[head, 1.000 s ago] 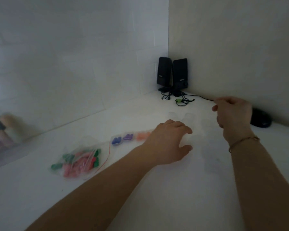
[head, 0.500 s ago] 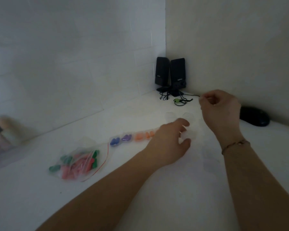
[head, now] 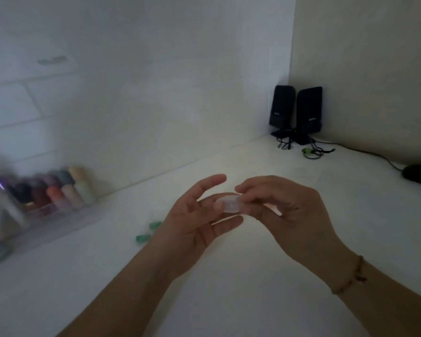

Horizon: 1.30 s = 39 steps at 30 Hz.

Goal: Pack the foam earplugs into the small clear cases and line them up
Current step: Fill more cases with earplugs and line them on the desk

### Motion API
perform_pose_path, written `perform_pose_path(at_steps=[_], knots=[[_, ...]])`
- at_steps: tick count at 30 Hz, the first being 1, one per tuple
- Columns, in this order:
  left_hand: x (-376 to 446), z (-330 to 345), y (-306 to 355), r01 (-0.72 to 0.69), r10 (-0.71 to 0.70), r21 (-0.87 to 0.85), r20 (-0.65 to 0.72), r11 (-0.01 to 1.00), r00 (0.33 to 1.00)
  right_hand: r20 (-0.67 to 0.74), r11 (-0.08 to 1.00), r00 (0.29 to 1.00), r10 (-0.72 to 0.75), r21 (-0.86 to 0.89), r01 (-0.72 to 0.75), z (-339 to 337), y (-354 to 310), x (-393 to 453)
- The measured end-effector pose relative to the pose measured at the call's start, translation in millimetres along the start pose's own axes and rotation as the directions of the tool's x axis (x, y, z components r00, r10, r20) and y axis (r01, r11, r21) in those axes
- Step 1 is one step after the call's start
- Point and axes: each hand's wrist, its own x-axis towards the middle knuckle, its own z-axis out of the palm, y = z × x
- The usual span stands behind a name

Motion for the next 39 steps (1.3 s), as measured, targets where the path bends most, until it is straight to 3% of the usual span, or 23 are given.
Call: perform_pose_path(at_steps=[4, 8, 11, 13, 15, 19, 26, 39], knots=[[-4.1, 4.2, -4.6, -0.003, 0.001, -0.054, -0.034, 0.999, 0.999, 0.031, 0.985, 0.993, -0.115, -0.130, 0.118, -2.6, 2.1, 0.6], [-6.8, 8.7, -8.5, -0.044, 0.042, -0.022, -0.072, 0.999, 0.997, 0.080, 0.965, 0.979, -0.187, -0.173, 0.199, -2.9, -0.7, -1.1], [-5.4, 10.5, -12.1, -0.101, 0.108, 0.059, -0.116, 0.993, 0.987, 0.124, 0.901, 0.957, -0.263, -0.323, 0.290, -1.7, -4.1, 0.4], [-5.2, 12.4, -13.1, -0.110, 0.106, -0.026, -0.106, 0.994, 0.989, 0.045, 0.906, 0.961, -0.272, -0.324, 0.271, -0.6, -8.1, -0.1], [-6.5, 14.4, -12.4, -0.038, 0.029, -0.154, -0.061, 0.987, 0.998, -0.047, 0.959, 0.975, -0.215, -0.199, 0.202, 0.3, -11.9, -2.3], [-8.6, 15.3, -12.4, 0.028, -0.020, -0.203, 0.040, 0.979, 0.999, 0.003, 0.986, 0.988, -0.156, -0.054, 0.156, 2.6, -10.4, -6.2], [-5.6, 15.0, -15.6, -0.048, 0.035, -0.165, -0.082, 0.985, 0.996, -0.003, 0.920, 0.956, -0.294, -0.271, 0.283, -1.1, -13.9, -2.9], [-6.0, 16.1, -21.0, -0.050, 0.021, -0.220, -0.134, 0.974, 0.991, 0.113, 0.842, 0.952, -0.284, -0.445, 0.304, 0.5, -12.4, -2.8]])
